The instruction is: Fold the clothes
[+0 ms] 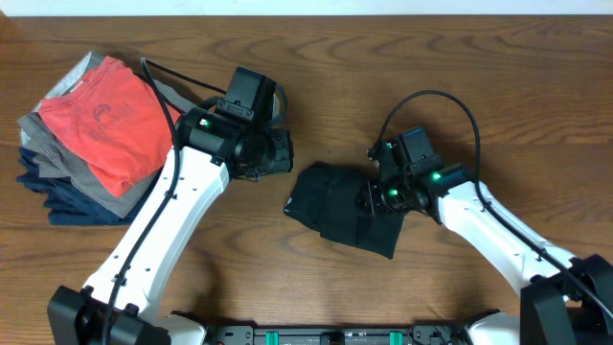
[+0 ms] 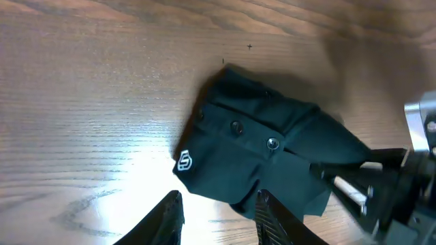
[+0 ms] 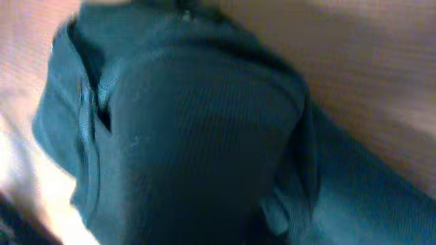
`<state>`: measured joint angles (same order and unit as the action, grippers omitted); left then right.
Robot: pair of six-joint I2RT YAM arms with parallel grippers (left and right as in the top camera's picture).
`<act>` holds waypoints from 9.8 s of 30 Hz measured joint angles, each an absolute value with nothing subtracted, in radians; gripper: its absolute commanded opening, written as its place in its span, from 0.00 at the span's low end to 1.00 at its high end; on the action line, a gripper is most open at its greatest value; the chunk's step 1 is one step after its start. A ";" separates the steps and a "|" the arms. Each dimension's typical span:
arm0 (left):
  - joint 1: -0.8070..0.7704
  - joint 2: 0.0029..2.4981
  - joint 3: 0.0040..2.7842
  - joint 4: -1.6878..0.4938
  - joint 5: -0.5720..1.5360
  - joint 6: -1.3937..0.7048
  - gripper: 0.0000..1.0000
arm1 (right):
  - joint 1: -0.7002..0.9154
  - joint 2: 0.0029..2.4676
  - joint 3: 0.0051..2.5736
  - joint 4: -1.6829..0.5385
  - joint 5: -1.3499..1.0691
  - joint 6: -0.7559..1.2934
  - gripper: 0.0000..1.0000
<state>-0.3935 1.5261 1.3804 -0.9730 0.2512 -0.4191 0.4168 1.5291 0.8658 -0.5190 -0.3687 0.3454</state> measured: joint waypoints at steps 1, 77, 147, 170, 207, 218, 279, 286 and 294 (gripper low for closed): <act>-0.393 1.526 1.380 -0.974 0.251 -0.419 0.36 | 0.416 1.531 0.866 -0.509 -0.367 0.356 0.01; -0.393 1.564 1.376 -1.003 0.251 -0.422 0.57 | 0.435 1.327 0.517 -0.336 -0.459 0.444 0.49; -0.739 1.803 1.367 -0.820 0.316 -0.422 0.57 | 0.276 1.308 0.685 -0.874 0.002 0.518 0.01; -0.805 2.003 1.367 -0.815 0.401 -0.429 0.57 | 0.108 1.308 0.683 -0.696 0.162 0.665 0.01; -0.627 1.888 1.388 -0.488 0.430 -0.385 0.67 | 0.089 1.247 0.669 -0.858 -0.249 0.435 0.34; -0.749 2.051 1.388 -0.547 0.517 -0.380 0.63 | 0.085 1.249 0.553 -0.723 -0.011 0.620 0.39; -0.638 2.214 1.399 0.033 0.836 -0.368 1.00 | -0.014 0.970 0.662 -0.897 0.024 0.405 0.99; -0.692 2.228 1.399 0.112 0.781 -0.405 0.80 | -0.031 0.970 0.662 -0.918 0.035 0.418 0.99; -0.726 2.230 1.399 0.118 0.739 -0.422 0.20 | -0.031 0.970 0.662 -0.918 0.035 0.418 0.99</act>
<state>-0.7258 2.2303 1.3994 0.1181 0.7391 -0.4225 -0.0307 0.9699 0.6621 -0.9184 0.0349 0.4179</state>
